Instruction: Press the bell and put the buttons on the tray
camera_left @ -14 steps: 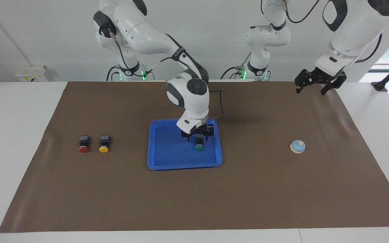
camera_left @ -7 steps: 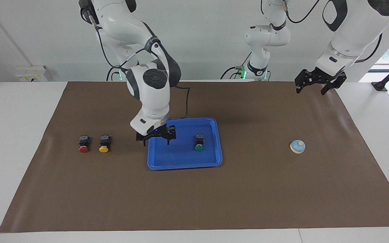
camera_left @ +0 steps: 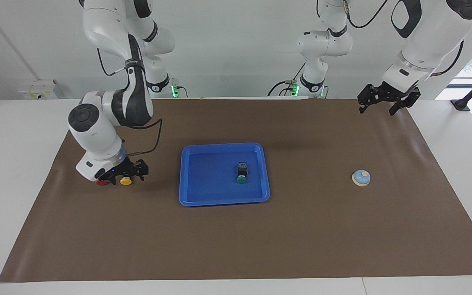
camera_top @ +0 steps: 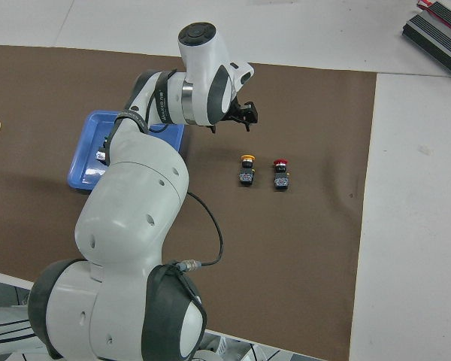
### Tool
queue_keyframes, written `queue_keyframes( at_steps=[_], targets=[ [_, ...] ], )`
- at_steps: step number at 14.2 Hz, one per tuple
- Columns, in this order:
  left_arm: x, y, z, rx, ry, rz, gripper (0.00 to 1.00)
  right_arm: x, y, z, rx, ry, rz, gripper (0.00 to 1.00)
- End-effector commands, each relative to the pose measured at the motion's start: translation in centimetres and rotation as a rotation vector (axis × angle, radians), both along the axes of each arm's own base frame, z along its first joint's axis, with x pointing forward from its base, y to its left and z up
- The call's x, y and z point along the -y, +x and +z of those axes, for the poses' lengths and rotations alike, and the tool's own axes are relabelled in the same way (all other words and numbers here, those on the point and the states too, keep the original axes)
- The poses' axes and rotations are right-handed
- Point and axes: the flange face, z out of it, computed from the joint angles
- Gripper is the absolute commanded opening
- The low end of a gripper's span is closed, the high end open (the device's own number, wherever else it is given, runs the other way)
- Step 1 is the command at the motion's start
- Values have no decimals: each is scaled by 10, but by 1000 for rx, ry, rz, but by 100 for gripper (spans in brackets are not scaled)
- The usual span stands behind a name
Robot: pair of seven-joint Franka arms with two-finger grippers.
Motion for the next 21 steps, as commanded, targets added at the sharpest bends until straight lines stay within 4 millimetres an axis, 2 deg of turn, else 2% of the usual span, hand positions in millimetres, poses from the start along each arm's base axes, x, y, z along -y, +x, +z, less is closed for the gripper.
queue_keyframes(
  at_steps=[1, 5, 8, 10, 15, 16, 19, 20, 21],
  targets=[
    [-2, -1, 0, -9, 22, -4, 100, 13, -34, -19, 11, 22, 35, 100],
    [-2, -1, 0, -7, 22, -4, 100, 10, -58, -38, -40, 26, -46, 100],
    [-2, -1, 0, -7, 21, -5, 100, 11, -70, -48, -59, 27, -46, 100],
    [-2, -1, 0, -9, 22, -4, 100, 12, -80, -64, -22, 26, -41, 100],
    [-2, -1, 0, -7, 22, -4, 100, 16, -88, -79, 5, 23, -30, 100],
    [-2, -1, 0, -7, 22, -4, 100, 19, -88, -79, 7, 23, -19, 92],
    [-2, -1, 0, -7, 22, -4, 100, 31, -88, -79, 14, 20, 4, 51],
    [-2, -1, 0, -7, 22, -4, 100, 32, -88, -79, 14, 20, 4, 29],
    [-2, -1, 0, -7, 22, -4, 100, 32, -86, -77, 19, 20, 4, 0]
  ],
)
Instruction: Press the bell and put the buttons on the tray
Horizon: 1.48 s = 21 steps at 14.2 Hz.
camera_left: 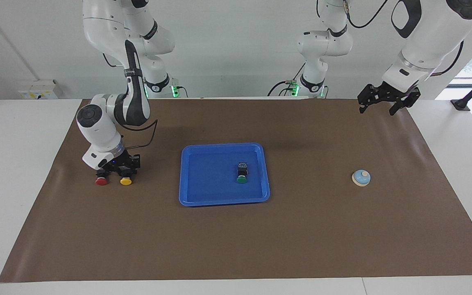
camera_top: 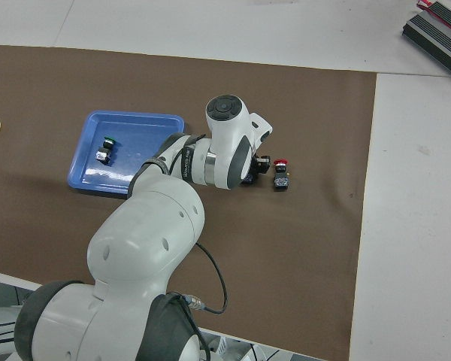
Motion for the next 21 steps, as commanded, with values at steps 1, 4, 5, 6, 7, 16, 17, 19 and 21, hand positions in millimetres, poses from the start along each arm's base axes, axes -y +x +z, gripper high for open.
queue_keyframes(
  at_steps=[1, 4, 5, 6, 7, 16, 17, 19, 21],
  targets=[
    [-2, -1, 0, -7, 22, -4, 100, 3, -1, 9, 27, 17, 11, 0],
    [-2, -1, 0, -7, 21, -5, 100, -22, 28, 52, 12, 27, 22, 0],
    [-3, -1, 0, -7, 22, -2, 100, -45, 42, 71, -5, 33, 3, 0],
    [-2, -1, 0, -7, 22, -4, 100, -73, 54, 86, -16, 38, -26, 0],
    [-3, -1, 0, -7, 22, -2, 100, -108, 58, 94, -6, 43, -59, 0],
    [-2, -1, 0, -7, 22, -4, 100, -358, 30, 32, 79, 13, -264, 0],
    [-2, -1, 0, -7, 22, -4, 100, -362, 29, 21, 87, 38, -258, 0],
    [-2, -1, 0, -9, 22, -4, 100, -359, 24, 8, 91, 54, -257, 0],
    [-2, -1, 0, -7, 20, -4, 100, -360, 22, 7, 82, 51, -258, 0]
  ],
)
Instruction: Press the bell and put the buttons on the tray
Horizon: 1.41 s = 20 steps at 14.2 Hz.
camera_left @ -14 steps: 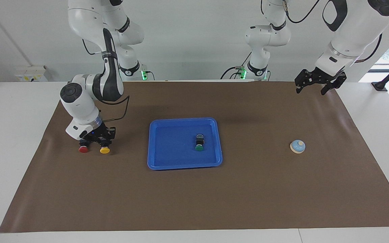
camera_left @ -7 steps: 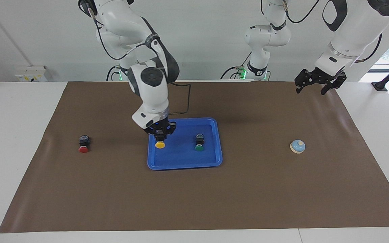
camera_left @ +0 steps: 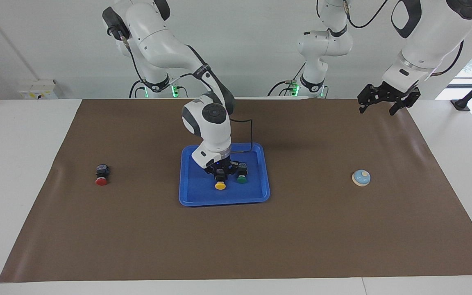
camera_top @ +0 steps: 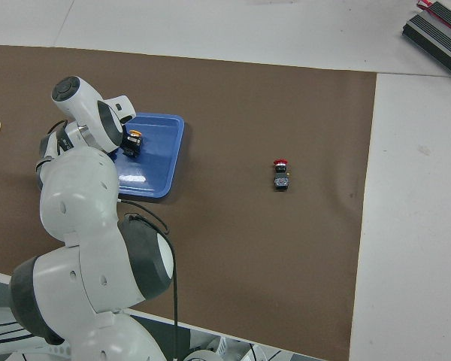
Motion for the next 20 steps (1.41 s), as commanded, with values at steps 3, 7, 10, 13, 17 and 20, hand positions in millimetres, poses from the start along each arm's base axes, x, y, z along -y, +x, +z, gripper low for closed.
queue_keyframes(
  at_steps=[3, 7, 10, 13, 17, 20],
  targets=[
    [-2, -1, 0, -7, 22, -4, 100, 0, -4, 5, 6, 0, -7, 82],
    [-2, -1, 0, -7, 22, -4, 100, 3, 8, 34, -3, -32, -9, 100],
    [-3, -1, 0, -9, 22, -2, 100, 48, 31, 84, -5, -105, 98, 100],
    [-2, -1, 0, -9, 22, -4, 100, 145, 49, 110, -29, -173, 222, 100],
    [-2, -1, 0, -7, 22, -4, 100, 275, 46, 91, -98, -180, 338, 100],
    [-2, -1, 0, -7, 21, -5, 100, 372, 36, 73, -83, -65, 392, 100]
  ],
)
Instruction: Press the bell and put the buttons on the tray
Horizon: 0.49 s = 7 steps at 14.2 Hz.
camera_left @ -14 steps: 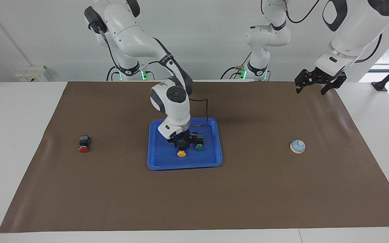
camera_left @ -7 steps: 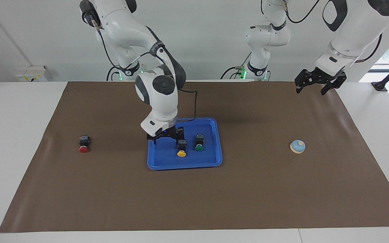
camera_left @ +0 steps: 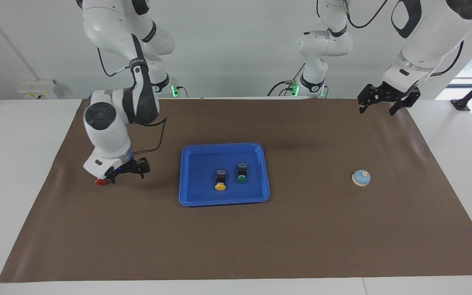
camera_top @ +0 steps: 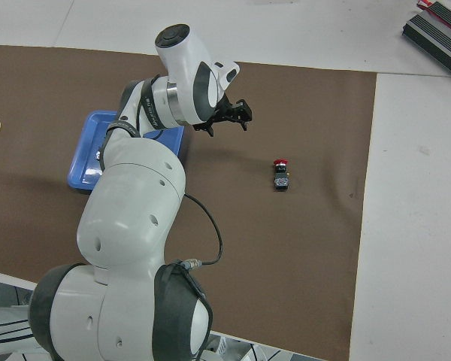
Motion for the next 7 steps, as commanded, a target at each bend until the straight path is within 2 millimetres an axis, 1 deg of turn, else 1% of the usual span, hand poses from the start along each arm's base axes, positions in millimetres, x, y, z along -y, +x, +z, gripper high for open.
queue_keyframes(
  at_steps=[1, 2, 3, 4, 5, 7],
  targets=[
    [-3, -1, 0, -7, 22, -2, 100, 57, -25, -13, 16, 76, 38, 100],
    [-3, -1, 0, -7, 22, -2, 100, 74, -34, -27, 41, 71, 50, 100],
    [-3, -1, 0, -7, 22, -2, 100, 86, -46, -43, 59, 65, 61, 100],
    [-2, -1, 0, -7, 22, -4, 100, 93, -56, -59, 70, 68, 52, 100],
    [-2, -1, 0, -7, 22, -4, 100, 95, -61, -65, 68, 77, 37, 100],
    [-3, -1, 0, -9, 22, -2, 100, 95, -64, -68, 55, 82, 32, 100]
  ],
)
